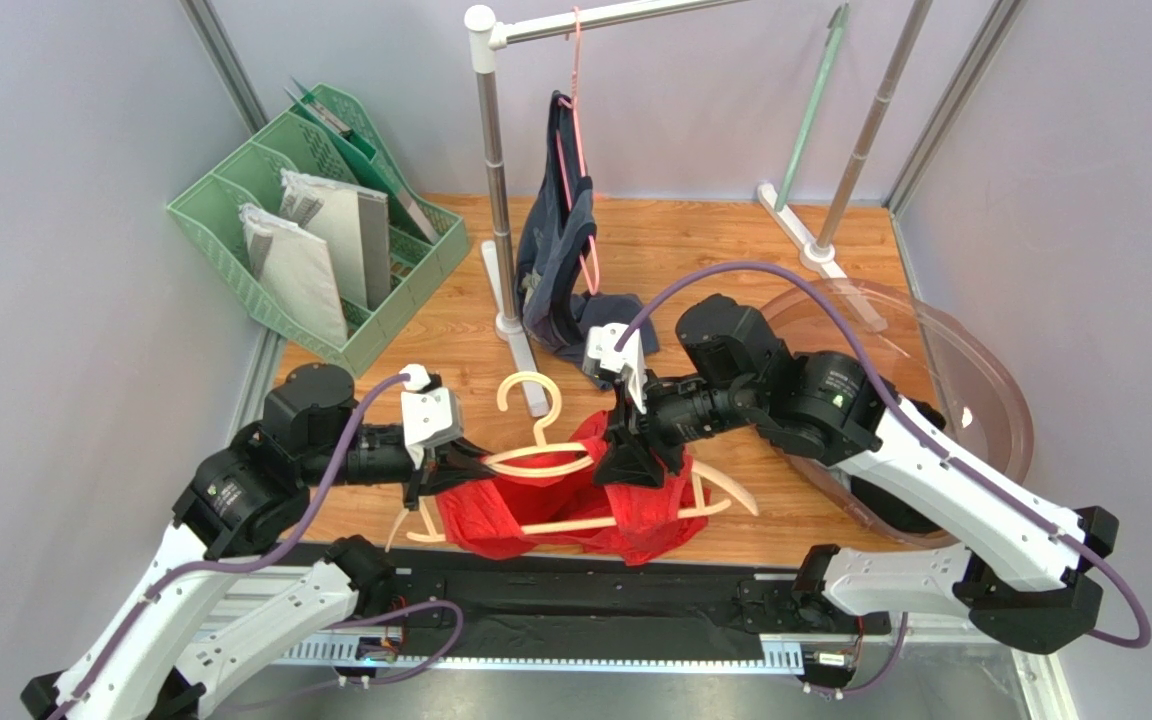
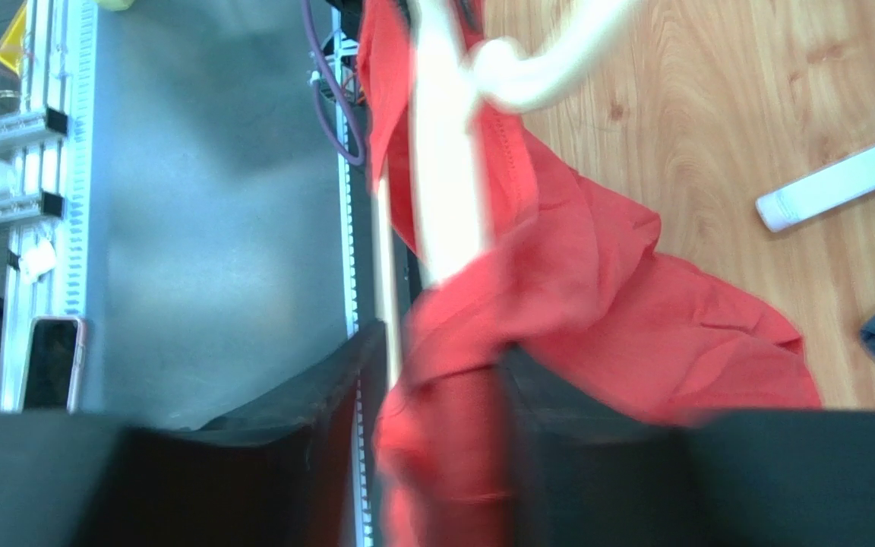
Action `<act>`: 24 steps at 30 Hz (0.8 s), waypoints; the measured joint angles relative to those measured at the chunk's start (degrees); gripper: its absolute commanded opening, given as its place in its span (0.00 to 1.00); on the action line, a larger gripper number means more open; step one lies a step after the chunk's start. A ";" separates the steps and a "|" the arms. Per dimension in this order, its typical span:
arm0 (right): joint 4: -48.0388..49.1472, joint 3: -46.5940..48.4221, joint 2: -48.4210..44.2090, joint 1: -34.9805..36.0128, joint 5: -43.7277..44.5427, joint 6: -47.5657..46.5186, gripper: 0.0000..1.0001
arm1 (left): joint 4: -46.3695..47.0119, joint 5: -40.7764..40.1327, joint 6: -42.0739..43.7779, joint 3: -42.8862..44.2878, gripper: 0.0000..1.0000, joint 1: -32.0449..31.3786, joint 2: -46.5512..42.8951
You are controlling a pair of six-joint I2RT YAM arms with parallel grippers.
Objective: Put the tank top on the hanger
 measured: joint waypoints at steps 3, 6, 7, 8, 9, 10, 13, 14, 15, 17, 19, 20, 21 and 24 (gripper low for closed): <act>0.02 -0.50 0.66 -0.39 -0.55 -0.17 0.04 | -0.52 0.83 0.31 0.02 0.00 -0.61 -0.13; 0.24 -1.11 0.79 -0.59 -0.52 0.04 0.00 | -0.94 0.61 0.52 0.02 0.00 -0.98 -0.42; 0.44 -1.18 0.79 -0.57 -0.50 0.00 0.00 | -0.96 0.35 0.52 0.02 0.03 -1.07 -0.42; 0.55 -1.18 0.79 -0.57 -0.50 0.00 0.00 | -0.94 0.15 0.52 0.02 0.05 -1.18 -0.46; 0.66 -1.20 0.76 -0.57 -0.44 0.00 0.00 | -0.92 -0.17 0.52 0.02 0.08 -1.25 -0.57; 1.01 -1.40 0.72 -0.57 -0.24 0.00 0.00 | -0.92 -0.48 0.50 0.02 0.21 -1.27 -0.66; 2.38 -2.75 -0.02 -0.50 0.48 0.04 0.00 | -0.83 -1.84 0.20 0.02 0.45 -1.33 -0.85; 2.82 -3.63 -0.66 -0.46 1.22 0.24 0.00 | -0.42 -2.78 -0.17 0.02 0.50 -1.29 -0.87; 2.80 -4.17 -1.09 -0.46 1.75 0.26 0.00 | 0.11 -3.80 -0.42 0.07 0.54 -1.22 -0.90; 2.75 -5.49 -2.12 -0.46 2.97 0.44 0.00 | 1.14 -5.05 -0.94 0.11 0.76 -1.22 -0.94; 2.62 -6.40 -2.93 -0.46 3.93 0.68 0.00 | 2.40 -6.62 -1.81 0.11 0.97 -1.22 -1.01; 2.67 -6.67 -3.10 -0.46 4.15 0.76 0.00 | 2.64 -6.84 -1.90 0.11 0.99 -1.22 -1.01; 2.97 -7.15 -3.37 -0.46 4.39 0.94 0.00 | 3.15 -7.10 -1.99 0.11 0.99 -1.22 -0.98; 4.31 -9.25 -4.33 -0.44 4.76 1.79 0.00 | 4.85 -7.37 -3.02 0.09 0.99 -1.22 -0.83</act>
